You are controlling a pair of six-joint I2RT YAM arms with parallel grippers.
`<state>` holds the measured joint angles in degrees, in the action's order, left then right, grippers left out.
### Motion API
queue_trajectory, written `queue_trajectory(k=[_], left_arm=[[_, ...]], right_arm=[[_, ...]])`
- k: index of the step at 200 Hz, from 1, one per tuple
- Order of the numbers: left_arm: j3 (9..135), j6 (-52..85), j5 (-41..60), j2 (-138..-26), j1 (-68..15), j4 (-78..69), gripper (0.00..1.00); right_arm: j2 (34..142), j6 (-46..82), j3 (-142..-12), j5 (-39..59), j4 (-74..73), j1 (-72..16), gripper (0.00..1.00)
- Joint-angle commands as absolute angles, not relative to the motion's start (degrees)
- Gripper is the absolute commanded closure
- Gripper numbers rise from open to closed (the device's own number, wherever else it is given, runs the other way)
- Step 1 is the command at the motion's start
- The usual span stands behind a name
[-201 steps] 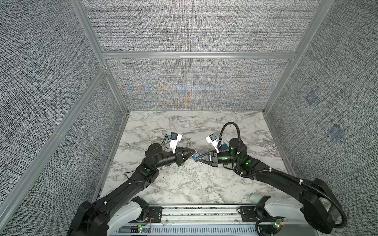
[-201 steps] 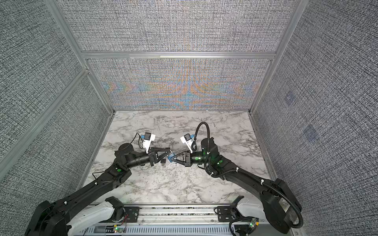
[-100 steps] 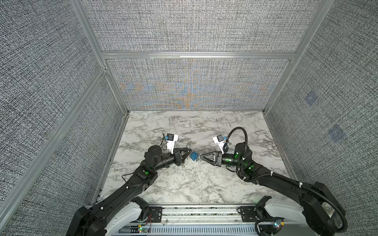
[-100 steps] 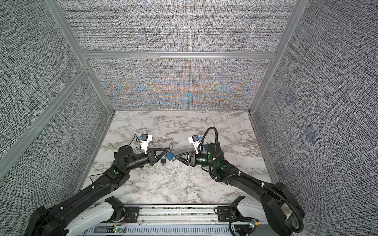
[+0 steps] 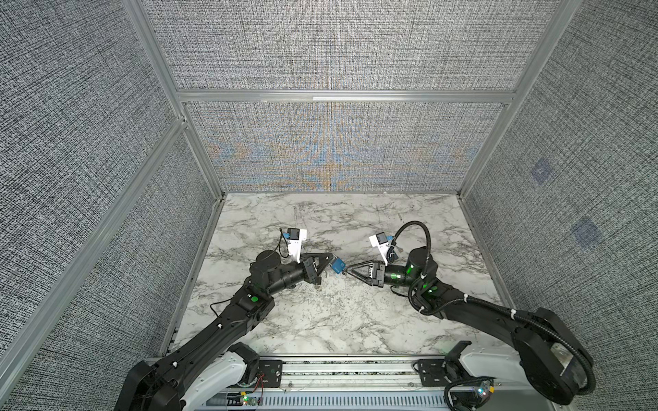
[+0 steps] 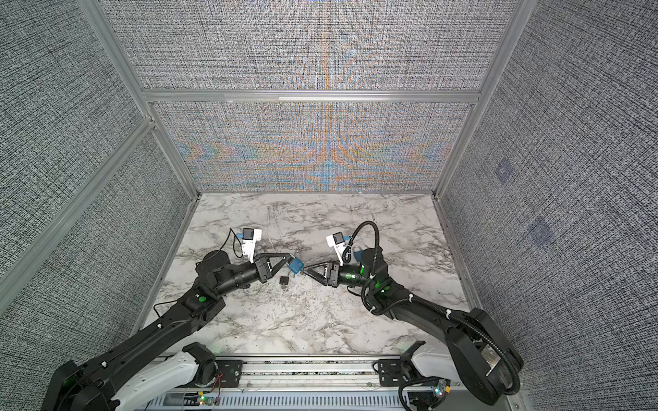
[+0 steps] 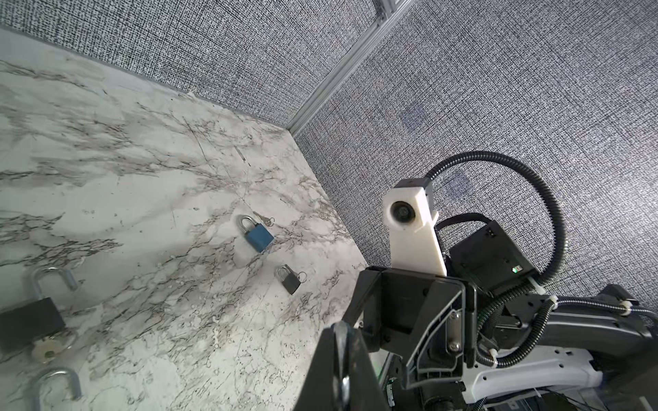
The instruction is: Lock with the key
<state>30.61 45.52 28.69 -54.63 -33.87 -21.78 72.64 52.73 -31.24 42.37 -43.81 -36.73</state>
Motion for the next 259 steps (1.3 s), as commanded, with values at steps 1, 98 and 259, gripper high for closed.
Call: queue_trajectory(k=[1,98,259], left_arm=[[31.0,46.4,29.4,-54.9,-33.8,-24.7,1.00],[31.6,48.2,29.0,-56.1,-33.8,-26.8,1.00],[31.0,49.1,24.2,-53.6,-32.1,-25.8,1.00]], right_arm=[[73.6,53.5,-32.3,43.3,-47.0,-36.8,0.53],[77.3,53.1,-33.9,43.0,-47.2,-38.7,0.66],[75.9,54.5,-30.7,42.1,-49.4,-38.8,1.00]])
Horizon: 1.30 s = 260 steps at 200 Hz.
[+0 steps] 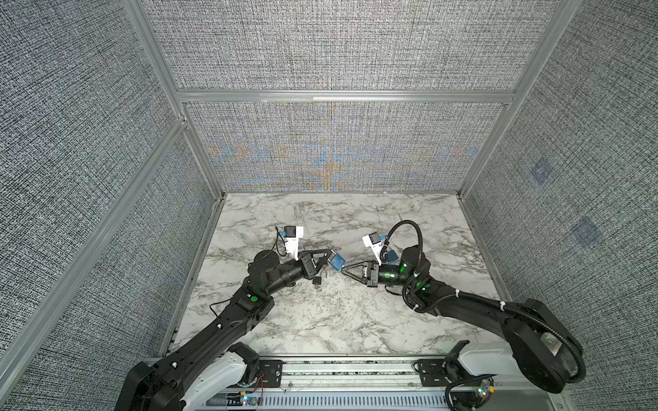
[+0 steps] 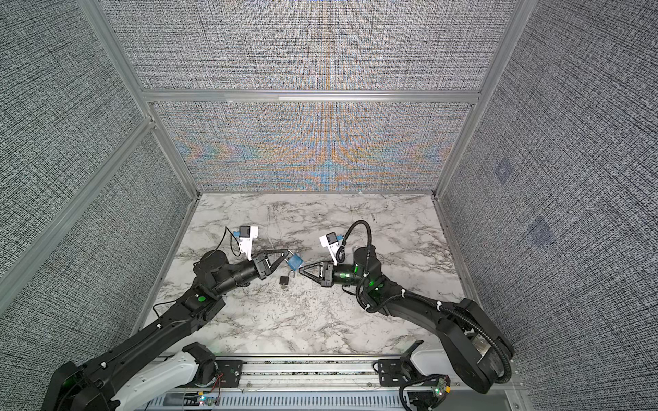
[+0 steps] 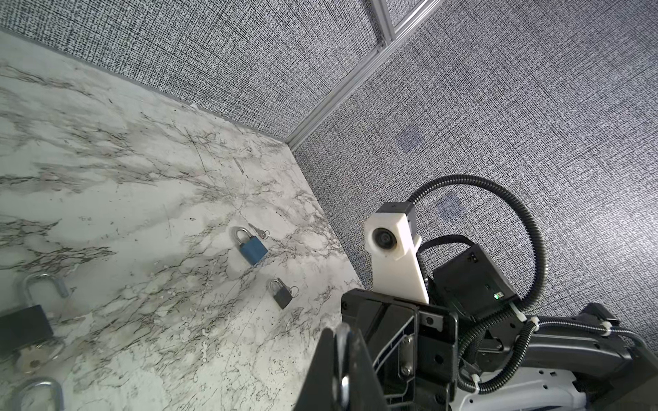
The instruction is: Lock with the key
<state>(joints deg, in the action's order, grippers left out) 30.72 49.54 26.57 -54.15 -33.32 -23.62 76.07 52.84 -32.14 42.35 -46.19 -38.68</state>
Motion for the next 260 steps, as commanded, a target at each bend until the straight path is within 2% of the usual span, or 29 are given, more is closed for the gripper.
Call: queue_trajectory(k=[1,47,98,139,166,196,260], left_arm=[[31.0,49.1,24.2,-53.7,-32.1,-25.8,1.00],[31.4,50.0,24.7,-54.6,-29.4,-28.0,1.00],[31.3,49.5,25.8,-54.9,-28.7,-27.4,1.00],[31.7,45.7,28.8,-58.0,-28.7,-24.1,1.00],[32.4,46.5,34.8,-65.5,-29.2,-24.8,1.00],[33.5,46.4,35.4,-72.9,-32.3,-27.7,1.00],[41.7,46.6,36.5,-90.8,-38.5,-31.5,1.00]], right_arm=[[75.9,54.6,-30.5,42.1,-49.5,-38.8,1.00],[76.0,58.2,-25.5,41.1,-56.0,-38.7,1.00],[73.1,56.8,-24.1,38.6,-52.1,-38.2,1.00],[62.8,50.6,-24.8,31.7,-34.2,-35.7,1.00],[53.5,46.5,-26.3,25.0,-17.2,-32.8,1.00],[44.8,44.6,-27.6,21.5,-1.5,-28.0,1.00],[32.3,45.3,-25.2,19.1,14.3,-21.4,1.00]])
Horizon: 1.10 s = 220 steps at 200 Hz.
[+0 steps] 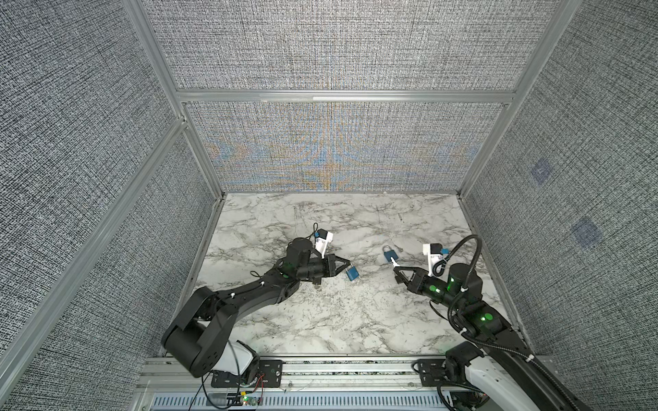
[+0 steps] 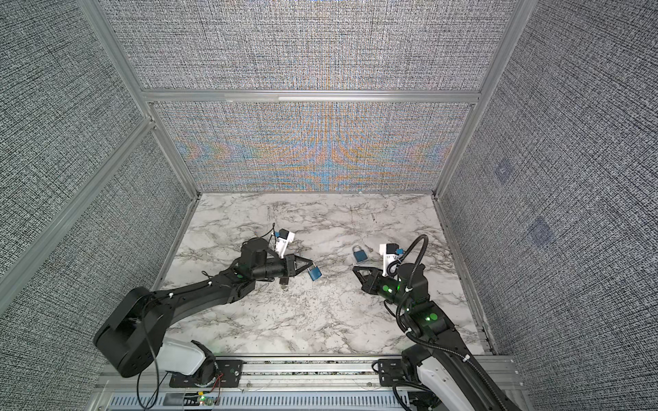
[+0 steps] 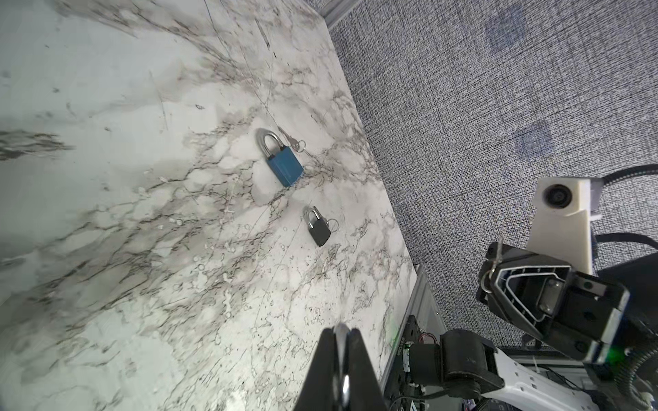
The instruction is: Lock with the key
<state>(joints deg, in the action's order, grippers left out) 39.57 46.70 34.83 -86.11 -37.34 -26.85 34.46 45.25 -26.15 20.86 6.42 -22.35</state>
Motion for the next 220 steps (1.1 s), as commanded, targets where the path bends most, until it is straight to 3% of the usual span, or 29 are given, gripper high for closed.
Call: queue_trajectory(k=[1,111,220], left_arm=[[41.8,46.7,36.5,-91.1,-38.6,-31.6,1.00],[55.2,52.3,39.0,-115.8,-43.5,-36.7,1.00],[59.3,54.1,37.1,-121.6,-44.2,-33.4,1.00]], right_arm=[[32.2,45.4,-25.2,19.1,14.4,-21.3,1.00],[27.0,47.4,-19.2,19.0,15.6,-20.2,1.00],[31.4,46.2,-19.1,19.0,12.5,-20.1,1.00]])
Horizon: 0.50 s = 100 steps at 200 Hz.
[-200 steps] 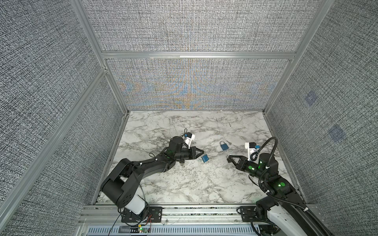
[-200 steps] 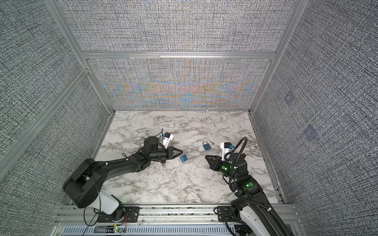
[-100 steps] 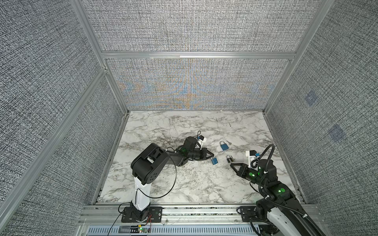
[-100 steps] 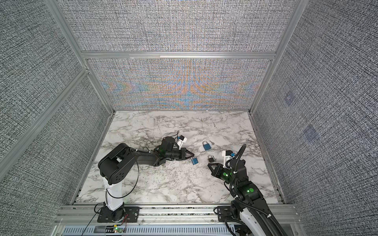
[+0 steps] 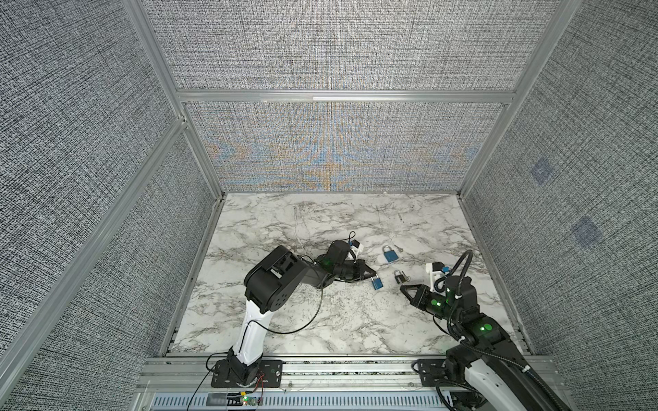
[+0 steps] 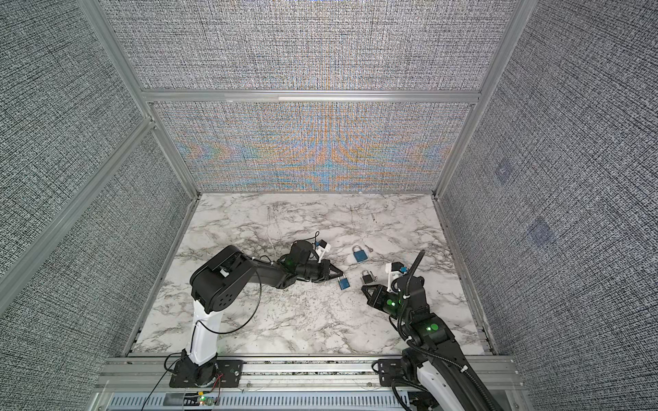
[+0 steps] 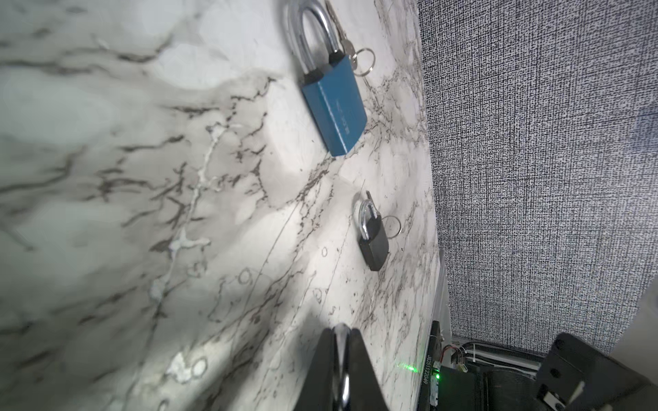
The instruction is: Lock with the key
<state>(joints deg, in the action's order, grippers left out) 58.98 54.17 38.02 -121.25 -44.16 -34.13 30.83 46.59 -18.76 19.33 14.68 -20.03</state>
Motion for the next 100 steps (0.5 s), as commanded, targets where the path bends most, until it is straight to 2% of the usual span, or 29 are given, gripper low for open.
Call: queue_trajectory(k=[1,4,9,23,39,72,100], left_arm=[[59.3,54.1,37.1,-121.6,-44.2,-33.3,0.95],[59.3,54.1,37.1,-121.6,-44.2,-33.2,0.88],[59.2,54.2,36.7,-121.5,-44.2,-33.1,0.83],[59.0,54.4,35.9,-121.2,-44.2,-32.8,0.80],[58.9,54.3,35.3,-120.9,-44.1,-32.5,0.72],[58.7,53.0,33.4,-119.2,-44.0,-30.5,0.65],[57.8,52.4,31.9,-117.1,-43.4,-29.9,0.64]], right_arm=[[31.5,46.2,-19.1,19.0,12.5,-20.1,1.00],[31.6,46.2,-19.2,19.0,12.4,-20.1,1.00],[31.8,46.1,-19.2,18.9,12.3,-20.1,1.00],[32.5,46.1,-19.2,19.0,11.8,-20.1,1.00],[33.2,45.9,-19.3,18.8,11.6,-20.1,1.00],[34.1,45.5,-19.6,18.3,11.4,-20.1,1.00],[34.9,45.1,-19.7,17.6,10.7,-20.1,1.00]])
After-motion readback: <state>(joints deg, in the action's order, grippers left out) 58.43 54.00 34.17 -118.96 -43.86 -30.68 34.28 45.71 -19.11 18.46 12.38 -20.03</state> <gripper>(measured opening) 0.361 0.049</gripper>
